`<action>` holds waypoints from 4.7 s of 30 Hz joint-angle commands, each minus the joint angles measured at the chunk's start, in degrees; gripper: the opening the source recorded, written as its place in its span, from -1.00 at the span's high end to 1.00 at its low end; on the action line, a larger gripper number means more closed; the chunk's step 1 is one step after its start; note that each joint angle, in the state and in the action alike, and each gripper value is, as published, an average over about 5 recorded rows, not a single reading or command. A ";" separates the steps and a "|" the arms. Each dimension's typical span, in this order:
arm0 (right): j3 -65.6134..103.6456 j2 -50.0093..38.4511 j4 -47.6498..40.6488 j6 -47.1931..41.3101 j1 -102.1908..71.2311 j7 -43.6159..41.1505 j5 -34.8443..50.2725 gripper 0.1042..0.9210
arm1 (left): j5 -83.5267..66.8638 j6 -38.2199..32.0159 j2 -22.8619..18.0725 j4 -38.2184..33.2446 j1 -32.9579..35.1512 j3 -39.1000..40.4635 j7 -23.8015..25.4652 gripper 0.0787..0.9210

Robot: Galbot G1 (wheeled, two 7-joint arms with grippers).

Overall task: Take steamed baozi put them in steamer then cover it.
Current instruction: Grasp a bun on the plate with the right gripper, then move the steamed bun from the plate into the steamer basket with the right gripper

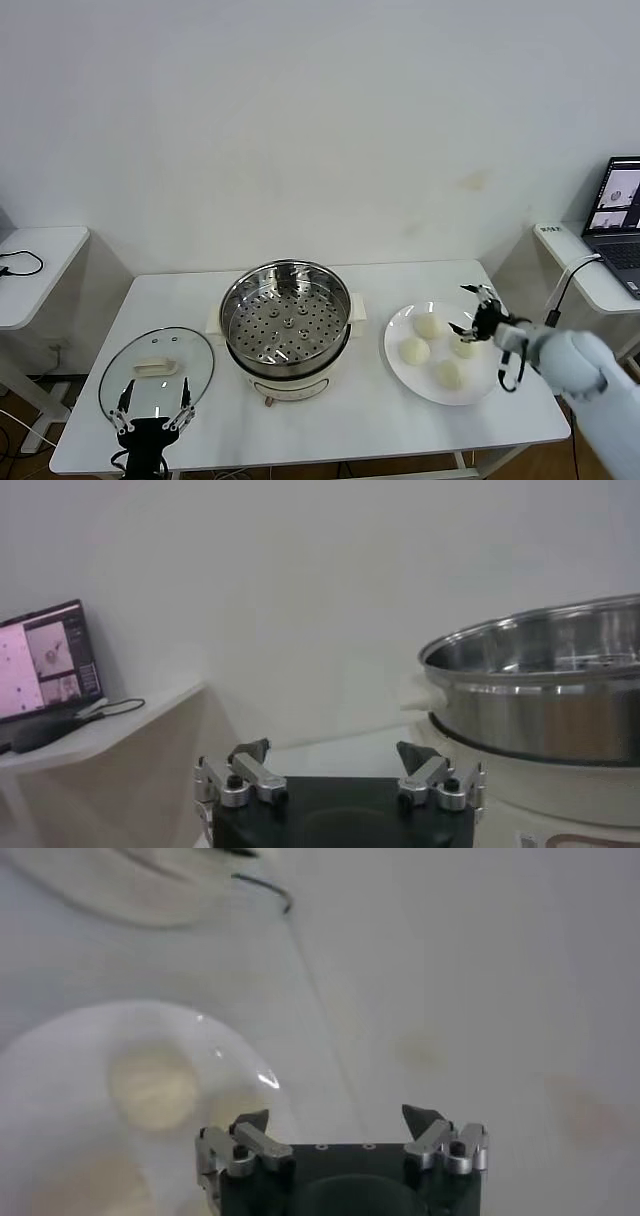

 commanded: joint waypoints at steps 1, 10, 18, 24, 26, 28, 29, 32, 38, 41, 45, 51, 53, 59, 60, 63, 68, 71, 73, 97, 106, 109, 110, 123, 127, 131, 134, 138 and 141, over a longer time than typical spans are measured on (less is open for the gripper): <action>-24.84 -5.94 -10.06 -0.75 25.65 -12.10 2.28 -0.76 | 0.66 0.28 0.01 0.02 -0.07 -0.08 -0.06 -0.77; -41.83 1.16 -18.38 -0.84 37.01 -17.87 4.56 -0.76 | 0.32 0.26 -0.21 0.61 -0.99 -0.79 -0.05 -0.77; -42.52 9.06 -25.58 -0.65 35.59 -16.30 4.01 -0.76 | 0.18 0.23 -0.33 0.65 -1.33 -1.48 0.15 -0.77; -41.66 13.62 -31.35 -0.09 34.67 -15.49 2.40 -0.76 | 0.24 0.09 -0.48 1.03 -1.27 -1.75 0.23 -0.77; -41.62 14.58 -32.45 -0.07 34.48 -15.44 2.05 -0.76 | 0.26 0.08 -0.48 1.11 -1.25 -1.85 0.25 -0.77; -41.66 15.33 -33.16 -0.04 34.33 -15.40 1.55 -0.76 | 0.26 0.08 -0.44 1.15 -1.35 -2.00 0.25 -0.77; -41.72 15.62 -33.44 -0.01 34.29 -15.37 1.32 -0.76 | 0.26 0.08 -0.42 1.16 -1.44 -2.08 0.25 -0.77; -42.05 16.47 -34.47 0.16 34.26 -15.14 0.78 -0.75 | 0.27 0.09 -0.39 1.14 -1.69 -2.28 0.27 -0.77; -41.90 18.13 -36.35 0.31 34.07 -14.53 0.45 -0.69 | 0.32 0.07 -0.33 1.10 -1.62 -2.43 0.27 -0.77; -42.05 18.60 -36.73 0.39 34.03 -14.56 0.51 -0.62 | 0.32 0.03 -0.29 1.05 -1.50 -2.54 0.24 -0.77; -42.04 19.34 -37.35 0.43 33.90 -14.43 0.55 -0.49 | 0.34 0.01 -0.32 0.91 -1.49 -2.62 0.20 -0.77; -42.14 19.95 -37.76 0.49 33.86 -14.51 0.50 -0.26 | 0.42 -0.03 -0.35 0.77 -1.41 -2.55 0.09 -0.77; -42.16 20.04 -37.84 0.54 33.91 -14.58 0.52 -0.20 | 0.42 -0.07 -0.35 0.74 -1.32 -2.55 0.03 -0.77; -42.09 19.30 -37.10 0.71 34.56 -14.80 0.98 -0.17 | 0.39 -0.09 -0.38 0.42 -1.06 -2.54 0.01 -0.77; -42.19 18.86 -36.59 0.69 34.90 -14.96 1.26 -0.18 | 0.38 -0.08 -0.38 0.37 -1.05 -2.54 0.02 -0.77; -42.98 17.12 -34.31 0.43 36.72 -15.70 2.93 -0.19 | 0.30 -0.06 -0.35 0.41 -1.13 -2.49 0.05 -0.77; -45.63 13.03 -27.38 -1.21 42.12 -17.07 8.76 -0.20 | 0.09 -0.04 -0.18 0.93 -1.49 -2.13 0.08 -0.77; -48.06 10.89 -23.54 -2.32 46.91 -17.59 13.25 -0.20 | 0.03 -0.04 -0.03 0.97 -1.61 -1.81 0.10 -0.77; -50.08 9.92 -21.64 -2.85 50.37 -17.80 16.12 -0.20 | -0.03 -0.03 0.07 0.91 -1.71 -1.64 0.12 -0.77; -69.55 35.28 -20.59 1.58 72.76 -12.24 32.48 -0.20 | -2.37 0.04 1.59 0.51 -3.10 -3.46 0.48 -0.77; -72.46 44.97 -30.44 17.15 67.33 -9.39 19.51 -0.20 | -2.64 0.08 1.12 -0.98 -2.53 -5.06 0.59 -0.77; -73.42 46.21 -32.65 22.54 65.50 -7.73 14.07 -0.20 | -2.71 0.08 0.88 -1.30 -2.43 -5.35 0.60 -0.77; -73.59 46.52 -33.35 24.22 64.83 -7.08 12.17 -0.19 | -2.72 0.08 0.77 -1.36 -2.43 -5.41 0.60 -0.77; -72.95 49.55 -39.03 35.25 59.34 -1.17 -0.39 -0.20 | -2.58 0.14 0.18 -1.09 -3.09 -5.35 0.68 -0.77; -72.57 50.69 -41.47 37.37 58.46 -0.14 -2.21 -0.21 | -2.58 0.13 0.21 -1.13 -3.09 -5.36 0.68 -0.77; -72.32 51.67 -43.47 38.65 57.72 0.48 -3.64 -0.22 | -2.59 0.13 0.29 -1.08 -3.15 -5.39 0.67 -0.77; -72.38 51.94 -44.04 39.20 57.56 0.55 -4.48 -0.23 | -2.60 0.13 0.33 -1.11 -3.21 -5.39 0.66 -0.77; -72.50 52.09 -44.43 39.78 57.70 0.89 -4.88 -0.41 | -2.58 0.13 0.30 -1.42 -3.16 -5.28 0.65 -0.77; -72.35 52.23 -44.69 40.12 58.05 1.24 -4.60 -0.61 | -2.57 0.14 0.28 -1.67 -3.09 -5.22 0.63 -0.77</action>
